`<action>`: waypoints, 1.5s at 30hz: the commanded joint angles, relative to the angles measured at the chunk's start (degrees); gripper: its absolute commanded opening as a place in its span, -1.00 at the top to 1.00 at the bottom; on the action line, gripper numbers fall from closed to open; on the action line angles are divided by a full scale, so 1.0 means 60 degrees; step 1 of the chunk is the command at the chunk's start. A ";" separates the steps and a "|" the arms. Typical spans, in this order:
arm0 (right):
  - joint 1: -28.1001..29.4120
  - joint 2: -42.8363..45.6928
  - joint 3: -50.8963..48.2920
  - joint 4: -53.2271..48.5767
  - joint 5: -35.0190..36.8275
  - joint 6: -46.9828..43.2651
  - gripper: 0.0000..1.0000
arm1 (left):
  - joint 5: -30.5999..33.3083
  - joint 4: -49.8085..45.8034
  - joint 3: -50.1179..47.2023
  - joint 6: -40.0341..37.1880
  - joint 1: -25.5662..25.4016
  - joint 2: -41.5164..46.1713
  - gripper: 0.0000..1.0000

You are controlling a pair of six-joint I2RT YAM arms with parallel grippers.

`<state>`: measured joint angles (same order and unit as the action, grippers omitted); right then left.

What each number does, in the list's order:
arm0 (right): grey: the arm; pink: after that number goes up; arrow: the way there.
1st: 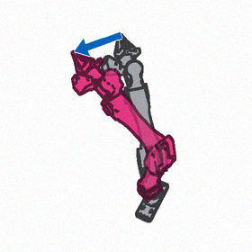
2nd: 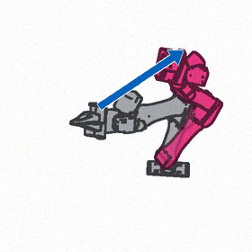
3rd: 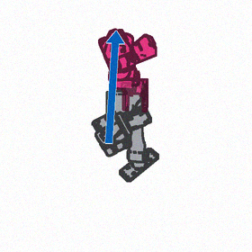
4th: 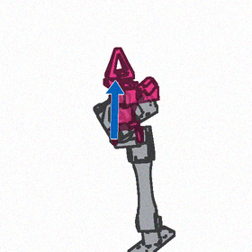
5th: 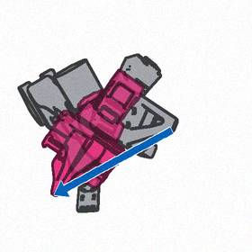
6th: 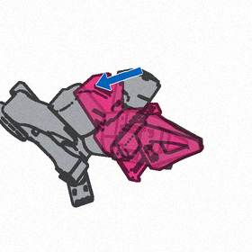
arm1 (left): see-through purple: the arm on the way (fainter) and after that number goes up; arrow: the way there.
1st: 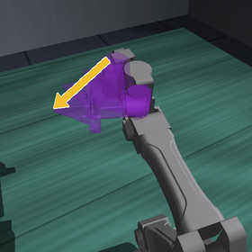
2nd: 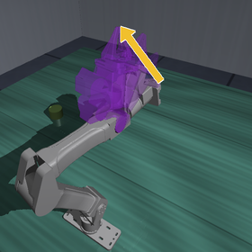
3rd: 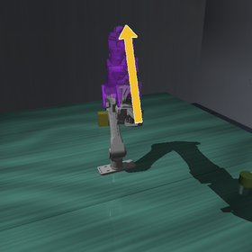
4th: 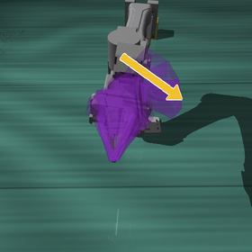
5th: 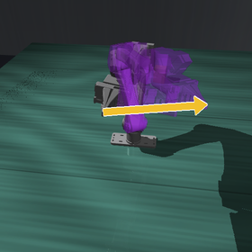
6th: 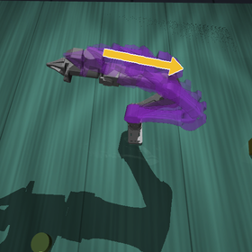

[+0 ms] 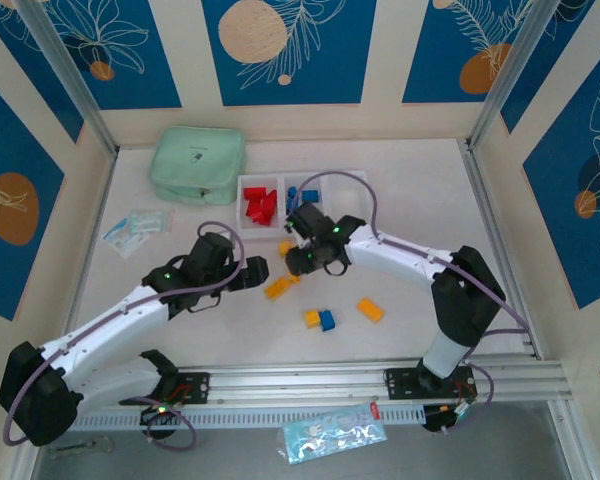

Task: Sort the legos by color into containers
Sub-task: Pick up the lego from the bottom-center of the table, then place the lego in the container.

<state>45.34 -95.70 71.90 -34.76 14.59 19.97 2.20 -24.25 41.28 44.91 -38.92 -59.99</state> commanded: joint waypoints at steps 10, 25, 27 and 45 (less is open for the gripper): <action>-0.1874 -0.2595 0.3546 -0.0258 0.0020 -0.0323 0.23 | 0.0359 0.0547 0.1266 -0.0624 0.0356 -0.0840 -0.99; -0.2138 -0.4566 0.6366 -0.0979 -0.0021 -0.0691 -0.08 | 0.0092 0.0664 0.1631 -0.0833 0.0942 -0.1192 -0.99; -0.2093 -0.4289 0.6189 -0.0908 0.0036 -0.0761 -0.11 | 0.0032 0.0673 0.1631 -0.0875 0.0942 -0.1168 -0.99; -0.2065 -0.0424 0.2158 -0.1036 -0.0531 -0.0176 -0.25 | -0.1010 0.0389 0.1518 -0.0963 0.0714 -0.1004 -0.99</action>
<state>32.67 -101.16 88.84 -38.61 13.85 17.30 -1.50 -20.64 49.98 39.97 -34.04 -67.02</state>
